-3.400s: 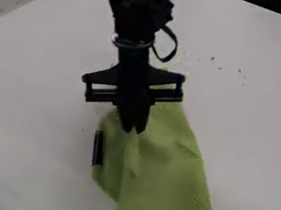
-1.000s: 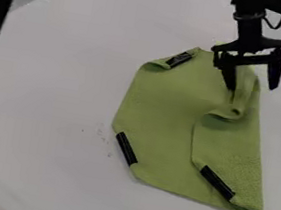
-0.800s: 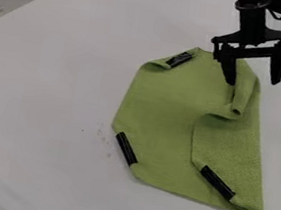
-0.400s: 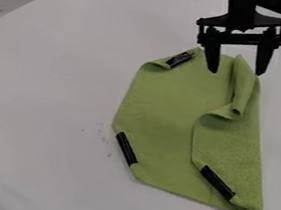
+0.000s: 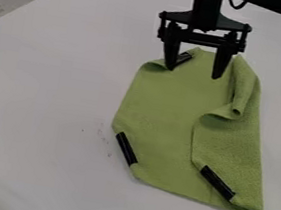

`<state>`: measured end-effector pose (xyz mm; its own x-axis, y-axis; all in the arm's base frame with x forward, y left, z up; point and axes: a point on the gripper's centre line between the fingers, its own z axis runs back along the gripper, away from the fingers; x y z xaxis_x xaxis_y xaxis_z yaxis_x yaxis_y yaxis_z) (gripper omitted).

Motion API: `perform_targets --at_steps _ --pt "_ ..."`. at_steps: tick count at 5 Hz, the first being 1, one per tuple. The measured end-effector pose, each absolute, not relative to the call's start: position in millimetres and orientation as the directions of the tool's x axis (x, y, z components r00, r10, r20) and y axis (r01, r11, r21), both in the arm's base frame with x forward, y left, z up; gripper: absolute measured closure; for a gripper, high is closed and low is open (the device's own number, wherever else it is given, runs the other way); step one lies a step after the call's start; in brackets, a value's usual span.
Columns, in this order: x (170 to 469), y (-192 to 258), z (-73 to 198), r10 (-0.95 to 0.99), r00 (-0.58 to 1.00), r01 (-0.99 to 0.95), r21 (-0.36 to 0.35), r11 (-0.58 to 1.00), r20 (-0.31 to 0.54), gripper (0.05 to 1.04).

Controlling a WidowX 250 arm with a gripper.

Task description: Unfold the cloth from left to the right

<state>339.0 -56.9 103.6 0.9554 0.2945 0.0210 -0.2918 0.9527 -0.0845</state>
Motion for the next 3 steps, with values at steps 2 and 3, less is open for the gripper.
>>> perform_targets --at_steps 2,3 --pt "317.2 -2.9 96.1 0.371 0.927 -0.371 -0.023 0.928 0.055 0.083" --pt "300.2 21.0 105.8 0.395 0.916 -0.397 0.023 0.917 0.075 0.083"
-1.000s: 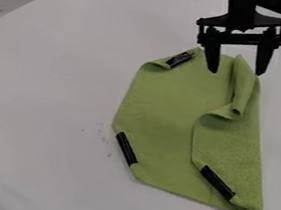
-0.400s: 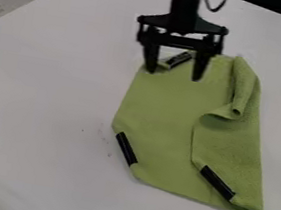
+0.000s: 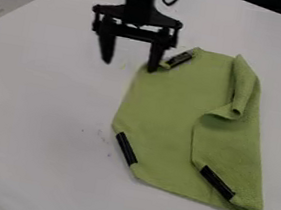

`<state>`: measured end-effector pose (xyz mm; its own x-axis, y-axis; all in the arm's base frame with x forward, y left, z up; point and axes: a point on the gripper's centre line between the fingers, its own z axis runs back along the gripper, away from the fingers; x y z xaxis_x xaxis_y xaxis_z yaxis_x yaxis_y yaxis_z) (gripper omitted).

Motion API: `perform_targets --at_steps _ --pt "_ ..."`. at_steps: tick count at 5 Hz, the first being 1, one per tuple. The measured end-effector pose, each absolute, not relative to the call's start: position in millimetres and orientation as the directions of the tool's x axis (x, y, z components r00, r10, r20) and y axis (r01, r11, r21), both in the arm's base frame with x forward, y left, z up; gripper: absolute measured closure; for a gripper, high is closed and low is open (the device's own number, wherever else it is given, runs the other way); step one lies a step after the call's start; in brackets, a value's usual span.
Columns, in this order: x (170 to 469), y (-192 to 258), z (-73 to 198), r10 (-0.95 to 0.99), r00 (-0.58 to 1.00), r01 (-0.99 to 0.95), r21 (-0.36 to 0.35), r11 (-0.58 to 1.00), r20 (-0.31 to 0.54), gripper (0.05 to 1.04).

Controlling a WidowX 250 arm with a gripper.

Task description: Unfold the cloth from left to the right

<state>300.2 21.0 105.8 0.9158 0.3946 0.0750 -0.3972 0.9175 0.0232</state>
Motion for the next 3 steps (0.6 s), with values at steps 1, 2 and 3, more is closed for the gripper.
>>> perform_targets --at_steps 1,2,3 --pt "290.4 46.8 114.7 0.442 0.895 -0.445 0.038 0.895 0.067 0.083" --pt "283.3 62.4 127.1 0.467 0.879 -0.472 0.043 0.880 0.097 0.083" --pt "265.5 78.0 133.4 0.507 0.858 -0.511 0.048 0.858 0.085 0.083"
